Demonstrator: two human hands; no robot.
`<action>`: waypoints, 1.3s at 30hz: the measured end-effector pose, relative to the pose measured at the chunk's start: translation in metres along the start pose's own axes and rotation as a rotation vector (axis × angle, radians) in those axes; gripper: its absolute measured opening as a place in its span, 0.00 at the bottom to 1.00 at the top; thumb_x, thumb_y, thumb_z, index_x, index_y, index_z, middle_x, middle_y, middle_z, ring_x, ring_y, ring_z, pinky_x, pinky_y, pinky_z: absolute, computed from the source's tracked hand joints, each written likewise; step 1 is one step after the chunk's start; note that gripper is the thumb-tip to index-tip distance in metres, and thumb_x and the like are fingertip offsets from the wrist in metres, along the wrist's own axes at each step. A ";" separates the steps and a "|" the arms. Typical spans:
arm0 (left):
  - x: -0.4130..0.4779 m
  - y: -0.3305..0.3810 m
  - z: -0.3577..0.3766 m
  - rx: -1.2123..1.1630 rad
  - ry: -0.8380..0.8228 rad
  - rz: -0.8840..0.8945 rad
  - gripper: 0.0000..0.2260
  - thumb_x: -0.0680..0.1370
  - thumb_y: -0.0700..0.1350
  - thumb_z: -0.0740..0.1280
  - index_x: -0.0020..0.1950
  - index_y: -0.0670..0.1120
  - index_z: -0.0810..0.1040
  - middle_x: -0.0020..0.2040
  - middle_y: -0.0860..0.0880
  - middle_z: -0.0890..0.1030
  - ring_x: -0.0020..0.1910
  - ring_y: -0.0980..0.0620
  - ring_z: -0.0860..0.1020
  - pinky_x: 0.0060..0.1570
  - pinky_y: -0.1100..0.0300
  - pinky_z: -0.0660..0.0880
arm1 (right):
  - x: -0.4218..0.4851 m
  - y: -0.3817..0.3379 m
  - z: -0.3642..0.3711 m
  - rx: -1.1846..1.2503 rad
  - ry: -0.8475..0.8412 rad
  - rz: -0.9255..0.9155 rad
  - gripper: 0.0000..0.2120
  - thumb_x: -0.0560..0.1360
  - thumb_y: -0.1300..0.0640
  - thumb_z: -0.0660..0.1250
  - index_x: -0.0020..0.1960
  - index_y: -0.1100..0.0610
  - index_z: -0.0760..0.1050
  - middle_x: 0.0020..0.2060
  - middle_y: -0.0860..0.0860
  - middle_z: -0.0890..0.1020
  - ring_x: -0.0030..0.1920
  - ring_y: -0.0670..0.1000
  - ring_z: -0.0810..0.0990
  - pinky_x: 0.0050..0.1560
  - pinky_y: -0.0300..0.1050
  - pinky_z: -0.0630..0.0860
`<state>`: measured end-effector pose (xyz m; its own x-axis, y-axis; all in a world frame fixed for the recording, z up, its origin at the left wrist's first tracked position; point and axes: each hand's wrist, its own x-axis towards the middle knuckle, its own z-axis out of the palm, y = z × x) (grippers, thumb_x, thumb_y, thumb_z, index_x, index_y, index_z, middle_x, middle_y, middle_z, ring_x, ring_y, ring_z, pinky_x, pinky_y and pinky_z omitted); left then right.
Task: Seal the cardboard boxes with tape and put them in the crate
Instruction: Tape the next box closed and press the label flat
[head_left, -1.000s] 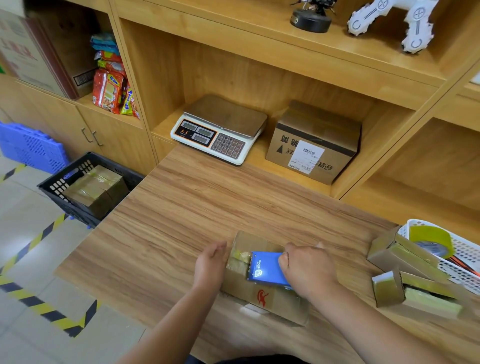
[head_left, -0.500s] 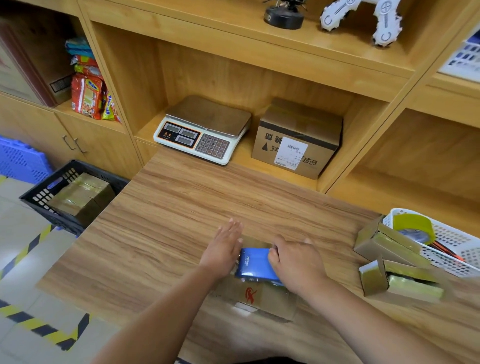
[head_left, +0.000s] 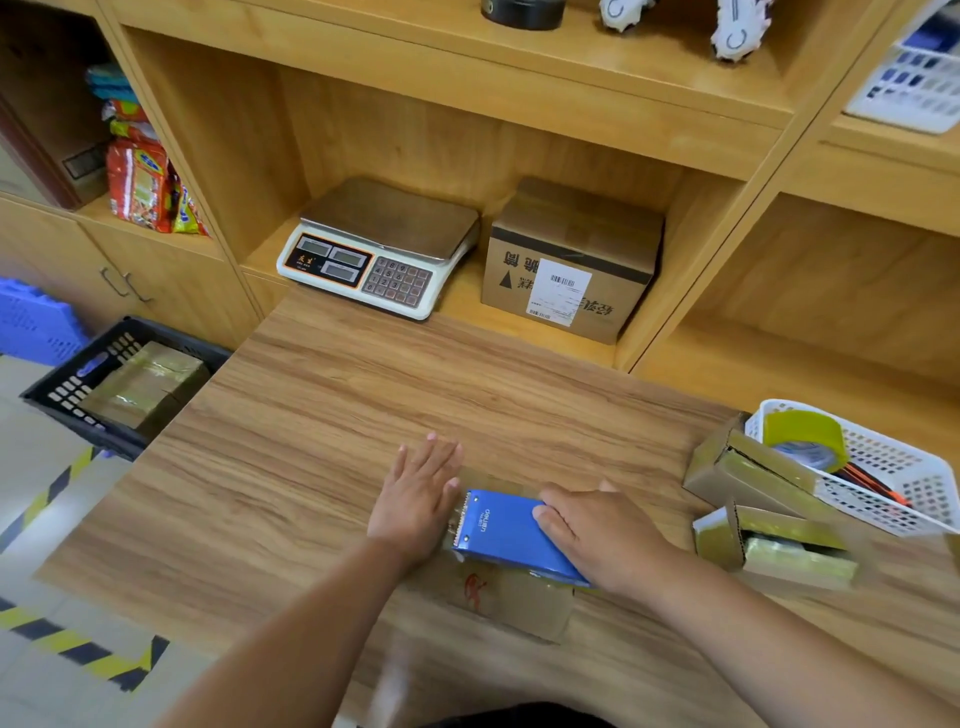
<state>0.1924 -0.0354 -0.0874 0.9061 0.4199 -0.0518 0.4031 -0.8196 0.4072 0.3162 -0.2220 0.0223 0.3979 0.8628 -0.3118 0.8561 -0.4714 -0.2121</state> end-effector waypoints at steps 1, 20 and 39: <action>0.001 0.002 0.000 0.021 -0.003 -0.006 0.21 0.84 0.49 0.46 0.78 0.51 0.52 0.78 0.57 0.53 0.75 0.60 0.38 0.71 0.59 0.31 | -0.003 0.005 -0.001 0.005 -0.002 0.001 0.12 0.82 0.47 0.46 0.44 0.50 0.61 0.27 0.46 0.67 0.35 0.54 0.67 0.56 0.47 0.62; 0.002 0.009 -0.002 0.103 -0.055 -0.017 0.26 0.82 0.54 0.51 0.78 0.50 0.49 0.78 0.55 0.52 0.74 0.59 0.36 0.72 0.57 0.32 | -0.096 0.130 0.018 -0.010 -0.012 0.272 0.16 0.79 0.39 0.47 0.43 0.47 0.65 0.33 0.48 0.75 0.41 0.48 0.67 0.40 0.46 0.67; 0.002 0.001 -0.001 0.054 -0.052 -0.014 0.27 0.82 0.56 0.50 0.78 0.50 0.46 0.78 0.56 0.49 0.74 0.60 0.35 0.72 0.59 0.32 | -0.072 0.097 0.049 -0.169 0.014 0.305 0.12 0.81 0.42 0.45 0.45 0.46 0.60 0.33 0.44 0.69 0.38 0.51 0.66 0.38 0.46 0.51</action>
<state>0.1942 -0.0349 -0.0859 0.9051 0.4119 -0.1055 0.4211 -0.8341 0.3563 0.3546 -0.3393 -0.0211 0.6468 0.6901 -0.3246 0.7394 -0.6717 0.0453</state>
